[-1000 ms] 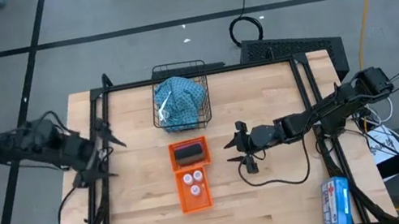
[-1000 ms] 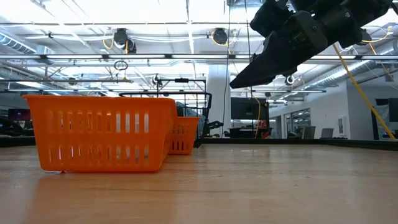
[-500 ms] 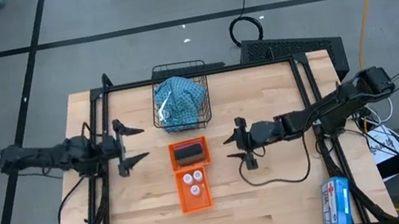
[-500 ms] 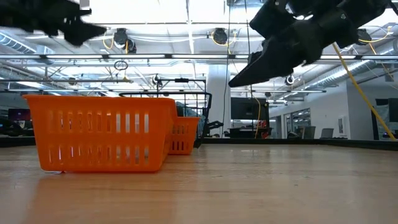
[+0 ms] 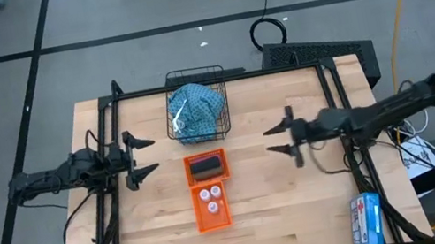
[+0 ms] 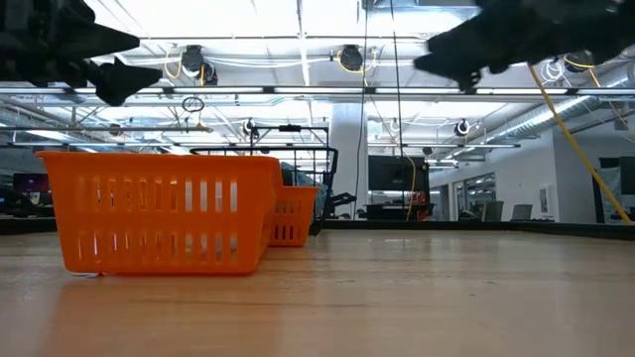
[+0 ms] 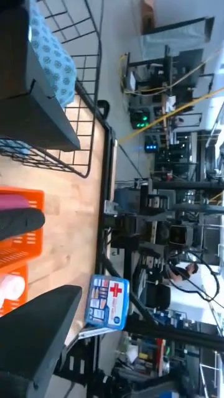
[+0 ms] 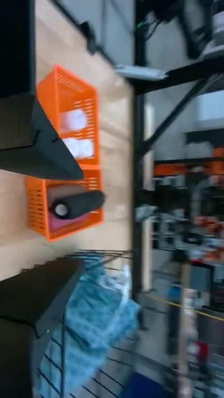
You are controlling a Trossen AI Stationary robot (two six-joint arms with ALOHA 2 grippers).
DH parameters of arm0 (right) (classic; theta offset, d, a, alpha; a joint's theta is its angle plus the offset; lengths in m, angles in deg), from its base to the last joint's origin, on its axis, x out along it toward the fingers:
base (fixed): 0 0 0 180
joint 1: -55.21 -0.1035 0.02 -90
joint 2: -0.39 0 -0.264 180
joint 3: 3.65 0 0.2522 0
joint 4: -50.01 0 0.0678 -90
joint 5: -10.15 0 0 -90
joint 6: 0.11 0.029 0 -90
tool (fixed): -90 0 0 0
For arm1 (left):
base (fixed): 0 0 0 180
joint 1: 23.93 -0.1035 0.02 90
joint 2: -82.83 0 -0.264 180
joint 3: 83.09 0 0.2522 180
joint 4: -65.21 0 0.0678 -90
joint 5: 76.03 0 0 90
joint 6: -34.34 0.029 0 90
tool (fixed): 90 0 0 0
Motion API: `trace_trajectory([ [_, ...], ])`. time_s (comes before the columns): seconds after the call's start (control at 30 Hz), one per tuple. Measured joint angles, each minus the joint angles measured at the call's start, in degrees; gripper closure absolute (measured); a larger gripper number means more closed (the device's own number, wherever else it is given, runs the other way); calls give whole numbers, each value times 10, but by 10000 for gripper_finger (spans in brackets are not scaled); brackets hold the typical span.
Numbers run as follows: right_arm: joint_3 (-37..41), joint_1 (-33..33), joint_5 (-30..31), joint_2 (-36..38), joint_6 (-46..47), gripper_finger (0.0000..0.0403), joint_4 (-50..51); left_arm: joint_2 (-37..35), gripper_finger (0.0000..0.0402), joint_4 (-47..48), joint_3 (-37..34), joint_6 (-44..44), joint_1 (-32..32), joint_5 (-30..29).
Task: Pick & Place Medicine items
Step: Return to Home Position
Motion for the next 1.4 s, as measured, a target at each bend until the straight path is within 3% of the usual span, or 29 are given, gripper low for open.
trace_trajectory([
  [0.3, 162, 4, 1, 209, 0, 194, -87, 9, 27, -11, -11, -10, -2, 6],
  [0.47, 215, 4, 1, 273, 21, 197, -105, 10, 27, -81, -55, -31, -2, 6],
  [0.57, 229, 4, 1, 293, 24, 195, -103, 10, 27, -70, -55, -45, -2, 9],
  [0.9, 238, 4, 3, 402, -31, 191, 57, 10, 27, -32, -55, -43, -2, 8],
  [1.03, 238, 4, 33, 444, -38, 191, 148, 10, 27, -29, -55, -27, -2, 8],
  [1.4, 239, 4, 31, 443, -6, 192, 193, 10, 27, -30, -55, -25, -2, 8],
])
